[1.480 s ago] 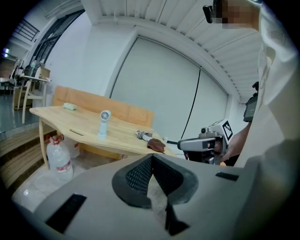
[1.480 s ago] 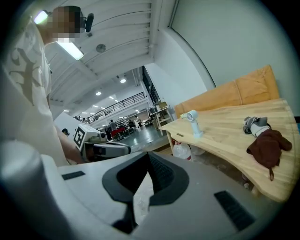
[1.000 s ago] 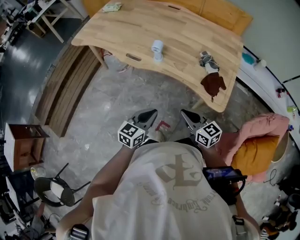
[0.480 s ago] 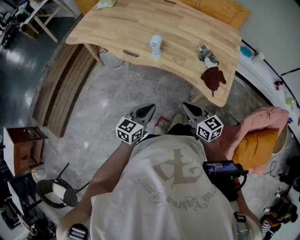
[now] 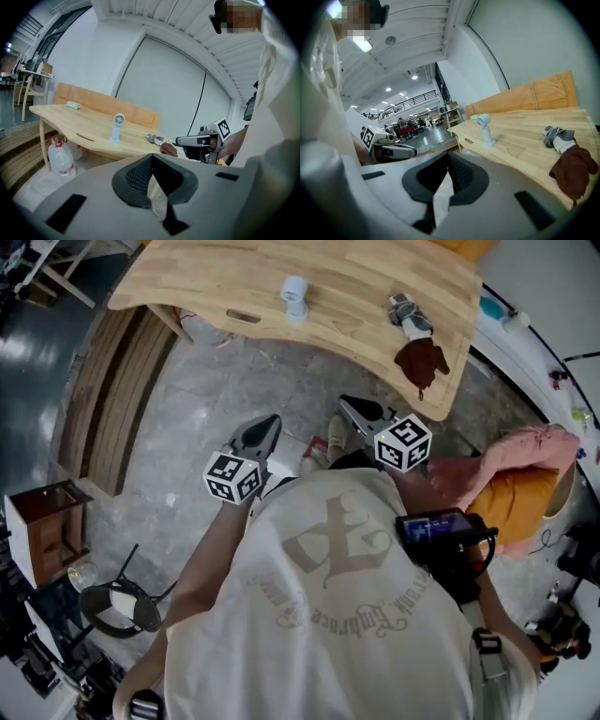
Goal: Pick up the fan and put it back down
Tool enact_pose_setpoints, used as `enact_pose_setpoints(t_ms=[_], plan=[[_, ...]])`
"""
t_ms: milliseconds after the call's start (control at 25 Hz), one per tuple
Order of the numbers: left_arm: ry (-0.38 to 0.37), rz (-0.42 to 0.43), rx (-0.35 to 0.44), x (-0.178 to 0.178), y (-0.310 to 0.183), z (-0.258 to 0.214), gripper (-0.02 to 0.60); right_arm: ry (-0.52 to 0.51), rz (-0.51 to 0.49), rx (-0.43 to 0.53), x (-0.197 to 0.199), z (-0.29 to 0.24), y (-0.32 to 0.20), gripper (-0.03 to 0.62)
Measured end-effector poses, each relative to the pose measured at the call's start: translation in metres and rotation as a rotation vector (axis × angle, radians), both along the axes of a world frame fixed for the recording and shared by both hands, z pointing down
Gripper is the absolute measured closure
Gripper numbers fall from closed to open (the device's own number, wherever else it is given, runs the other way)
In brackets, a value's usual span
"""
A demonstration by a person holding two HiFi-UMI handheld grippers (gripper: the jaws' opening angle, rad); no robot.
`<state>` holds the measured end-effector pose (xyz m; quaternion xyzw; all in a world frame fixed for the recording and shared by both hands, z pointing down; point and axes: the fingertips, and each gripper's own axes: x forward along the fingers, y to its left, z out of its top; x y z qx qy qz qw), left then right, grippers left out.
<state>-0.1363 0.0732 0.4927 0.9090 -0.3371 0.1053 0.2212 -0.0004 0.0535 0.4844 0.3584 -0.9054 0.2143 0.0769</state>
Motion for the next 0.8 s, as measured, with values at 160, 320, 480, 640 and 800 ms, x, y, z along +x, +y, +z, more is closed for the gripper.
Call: enact_pose_setpoints(t_ms=[160,320,480,640,800], plan=[[-0.011,-0.012,0.004,0.008,-0.022,0.003,0.571,-0.009,-0.023,0.008,0.002,0.000,-0.027,0.579],[-0.016,-0.022,0.001,0.020,-0.039,0.003,0.571,-0.018,-0.040,-0.001,0.010,0.002,-0.046,0.579],[-0.020,-0.031,-0.005,0.034,-0.063,0.003,0.571,-0.023,-0.059,-0.012,0.019,0.005,-0.068,0.579],[-0.030,-0.041,-0.013,0.046,-0.084,0.006,0.571,-0.030,-0.085,-0.023,0.027,0.012,-0.091,0.579],[-0.042,-0.045,-0.021,0.062,-0.100,0.010,0.571,-0.039,-0.111,-0.034,0.035,0.019,-0.108,0.579]])
